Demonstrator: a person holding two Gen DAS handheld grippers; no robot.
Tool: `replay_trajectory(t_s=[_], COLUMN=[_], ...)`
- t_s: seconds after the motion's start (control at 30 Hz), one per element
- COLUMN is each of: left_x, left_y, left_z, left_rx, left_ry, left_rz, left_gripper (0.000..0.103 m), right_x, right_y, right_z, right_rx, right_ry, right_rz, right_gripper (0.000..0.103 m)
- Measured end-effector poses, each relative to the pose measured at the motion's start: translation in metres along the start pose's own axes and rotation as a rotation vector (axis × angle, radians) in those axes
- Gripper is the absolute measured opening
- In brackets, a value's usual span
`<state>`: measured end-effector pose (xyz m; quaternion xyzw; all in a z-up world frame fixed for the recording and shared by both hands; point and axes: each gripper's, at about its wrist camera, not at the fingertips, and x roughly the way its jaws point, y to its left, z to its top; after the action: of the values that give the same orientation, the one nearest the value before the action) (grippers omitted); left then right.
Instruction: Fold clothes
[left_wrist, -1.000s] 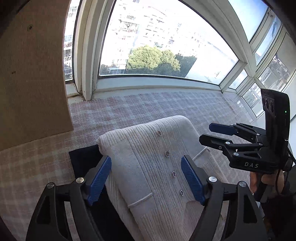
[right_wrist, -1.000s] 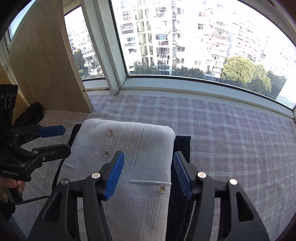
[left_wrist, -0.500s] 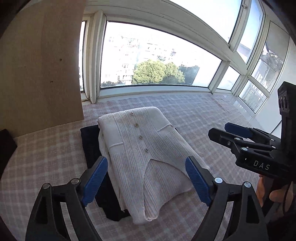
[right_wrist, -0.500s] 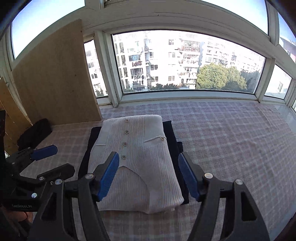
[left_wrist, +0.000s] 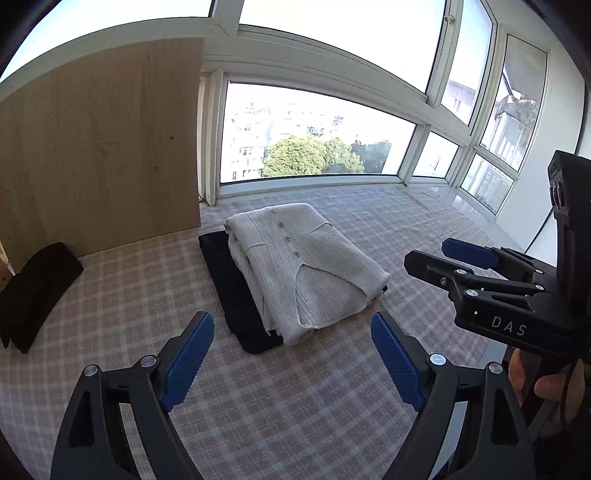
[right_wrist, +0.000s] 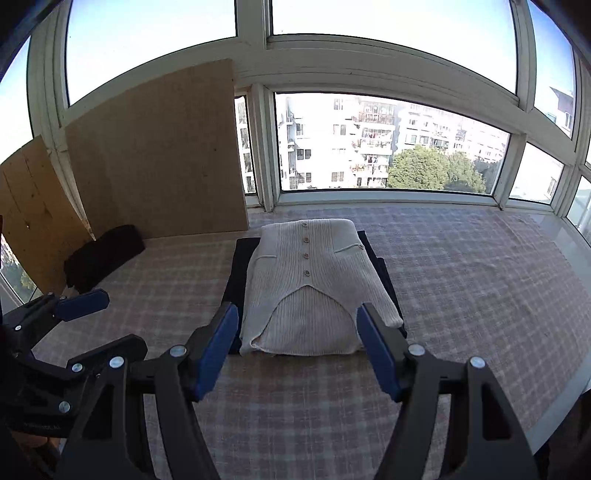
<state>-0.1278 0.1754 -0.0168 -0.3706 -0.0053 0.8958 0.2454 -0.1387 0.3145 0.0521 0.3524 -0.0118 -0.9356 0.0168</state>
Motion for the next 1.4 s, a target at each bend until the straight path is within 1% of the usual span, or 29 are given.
replay_trajectory(t_s=[0.07,0.2,0.4,0.53,0.6,0.67,0.7,0.93,1.0,1.17,1.33,1.4], left_x=[-0.018,-0.046,-0.080,-0.105,-0.118,-0.128,-0.133,-0.152,-0.157,-0.164,-0.163,-0.165], left_y=[0.007,0.018,0.026,0.035,0.038,0.040,0.041,0.044,0.044,0.044,0.052,0.055], left_z=[-0.011,-0.029,-0.045,-0.058,-0.064,-0.069,-0.071,-0.082,-0.084,-0.088,-0.088,-0.089], left_rx=[-0.007,0.003,0.032,0.040,0.047,0.056,0.060,0.074,0.081,0.099,0.076,0.071], left_ry=[-0.008,-0.022,-0.049,-0.080,-0.100,-0.119,-0.128,-0.144,-0.148,-0.157,-0.136,-0.144], left_rz=[0.000,-0.002,-0.011,-0.012,0.001,0.004,0.006,-0.011,-0.015,-0.026,-0.022,-0.002], left_gripper=[0.087,0.087,0.087,0.087,0.088,0.089,0.093,0.095,0.100,0.101,0.101,0.101], right_x=[-0.011,-0.032,-0.060,-0.079,-0.087,-0.094,-0.097,-0.108,-0.112,-0.118,-0.121,-0.122], right_y=[0.016,0.043,0.071,0.090,0.099,0.108,0.113,0.141,0.145,0.151,0.157,0.159], right_z=[-0.006,-0.017,-0.037,-0.049,-0.054,-0.058,-0.059,-0.069,-0.071,-0.076,-0.077,-0.077], right_rx=[0.003,-0.003,0.018,0.027,0.030,0.033,0.031,0.002,0.002,0.009,0.004,0.003], right_ry=[-0.005,-0.026,-0.024,-0.041,-0.054,-0.072,-0.078,-0.088,-0.093,-0.094,-0.093,-0.096], right_rz=[0.010,-0.013,-0.021,-0.022,-0.022,-0.027,-0.030,-0.034,-0.043,-0.064,-0.081,-0.084], right_gripper=[0.066,0.066,0.067,0.067,0.067,0.067,0.067,0.067,0.067,0.067,0.067,0.067])
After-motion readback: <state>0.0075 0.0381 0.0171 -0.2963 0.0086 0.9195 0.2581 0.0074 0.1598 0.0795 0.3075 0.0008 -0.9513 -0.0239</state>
